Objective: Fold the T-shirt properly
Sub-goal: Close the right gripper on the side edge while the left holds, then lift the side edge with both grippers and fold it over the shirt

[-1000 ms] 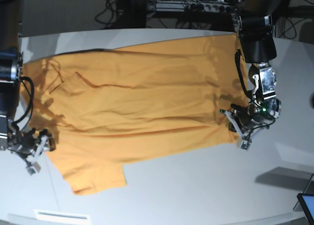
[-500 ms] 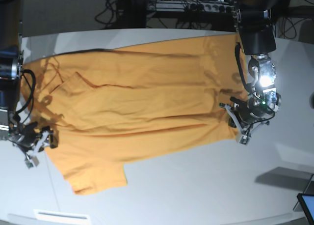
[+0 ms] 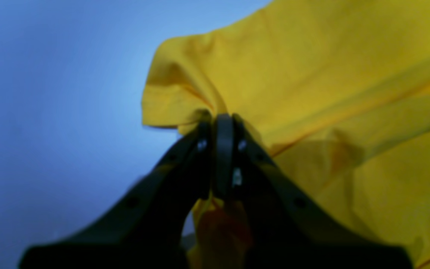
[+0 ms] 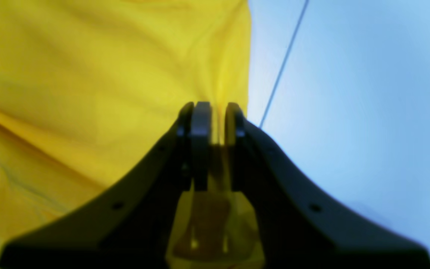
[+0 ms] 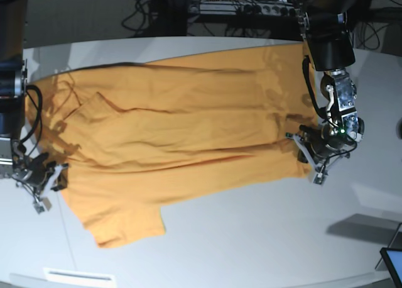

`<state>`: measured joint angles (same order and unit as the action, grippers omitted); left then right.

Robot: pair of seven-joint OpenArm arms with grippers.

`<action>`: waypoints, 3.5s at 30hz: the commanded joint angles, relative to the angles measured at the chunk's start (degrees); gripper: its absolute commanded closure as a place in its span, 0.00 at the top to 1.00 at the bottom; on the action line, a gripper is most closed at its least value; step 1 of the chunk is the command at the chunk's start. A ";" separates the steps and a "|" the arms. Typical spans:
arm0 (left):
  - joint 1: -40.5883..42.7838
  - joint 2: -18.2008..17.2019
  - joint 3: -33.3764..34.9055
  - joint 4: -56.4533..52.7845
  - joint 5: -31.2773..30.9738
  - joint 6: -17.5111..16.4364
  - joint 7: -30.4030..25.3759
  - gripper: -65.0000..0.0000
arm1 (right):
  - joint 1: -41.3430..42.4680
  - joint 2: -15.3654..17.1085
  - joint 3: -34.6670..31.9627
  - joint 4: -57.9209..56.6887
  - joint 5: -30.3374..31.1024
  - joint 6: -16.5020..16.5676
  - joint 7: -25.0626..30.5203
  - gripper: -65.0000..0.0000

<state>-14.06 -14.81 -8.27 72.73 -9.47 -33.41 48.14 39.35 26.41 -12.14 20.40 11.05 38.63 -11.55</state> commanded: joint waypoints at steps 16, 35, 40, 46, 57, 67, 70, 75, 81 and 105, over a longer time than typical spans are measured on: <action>-1.28 -0.71 0.14 0.63 -0.33 -0.04 -0.98 0.00 | -3.88 2.55 6.91 15.60 -2.21 1.37 -20.67 0.06; -1.10 -0.53 -0.03 4.24 -0.33 -0.04 -0.71 0.00 | -8.01 2.82 14.47 31.24 -2.30 1.37 -25.33 0.08; -1.01 -0.53 0.05 4.24 -0.33 -0.04 -0.71 0.00 | -6.17 0.36 14.56 22.98 -2.30 1.37 -17.77 0.54; 0.48 -0.80 -0.21 4.50 -0.33 -0.04 -0.71 0.00 | -5.29 -0.17 14.47 16.21 -2.21 1.37 -11.88 0.66; 0.31 -0.62 -0.21 4.33 -0.33 -0.04 -0.71 0.00 | -4.85 -1.32 9.02 10.94 -2.48 1.37 -10.38 0.12; 0.31 -0.53 -0.21 4.24 -0.33 -0.04 -0.80 0.00 | -4.50 0.36 12.80 15.42 -2.21 1.37 -14.43 0.07; 0.13 -0.53 -0.21 4.59 -0.33 -0.04 -0.80 0.00 | -4.50 0.62 13.94 20.08 -2.21 1.37 -17.42 0.07; 0.04 -0.53 -0.21 4.50 -0.33 -0.04 -0.89 0.00 | -4.50 1.59 15.00 26.59 -2.21 1.37 -21.99 0.07; 0.04 -0.71 -0.21 4.50 -2.09 -0.04 -0.98 0.00 | -3.79 0.62 15.17 28.87 -2.21 1.37 -23.75 0.07; 0.48 -2.20 -0.21 4.15 -5.51 -0.04 -0.98 0.00 | -3.62 -4.30 13.77 15.95 -2.30 1.37 -10.21 0.61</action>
<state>-12.34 -16.05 -8.25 76.01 -14.79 -33.41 48.29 33.85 20.95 1.34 35.59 7.97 39.92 -22.98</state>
